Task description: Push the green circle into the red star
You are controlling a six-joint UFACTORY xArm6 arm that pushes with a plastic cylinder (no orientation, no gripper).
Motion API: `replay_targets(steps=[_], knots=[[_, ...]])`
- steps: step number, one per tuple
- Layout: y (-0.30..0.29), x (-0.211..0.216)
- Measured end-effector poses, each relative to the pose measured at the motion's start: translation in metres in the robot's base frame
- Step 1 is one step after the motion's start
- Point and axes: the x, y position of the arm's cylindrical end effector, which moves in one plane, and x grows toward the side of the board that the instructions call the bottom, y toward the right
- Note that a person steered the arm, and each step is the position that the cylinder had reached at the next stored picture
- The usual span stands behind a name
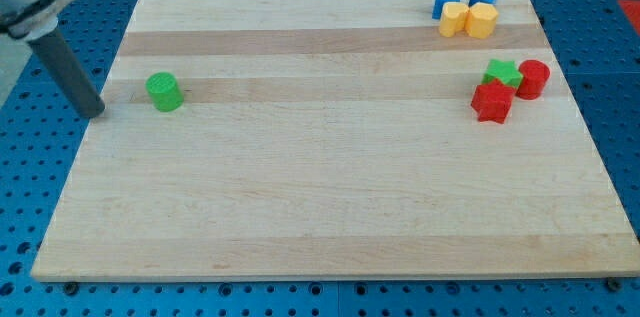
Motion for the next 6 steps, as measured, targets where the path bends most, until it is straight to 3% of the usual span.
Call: replay_targets(steps=[1,3,6], knots=[[0.011,-0.02],[0.079,-0.003],[0.154,-0.025]])
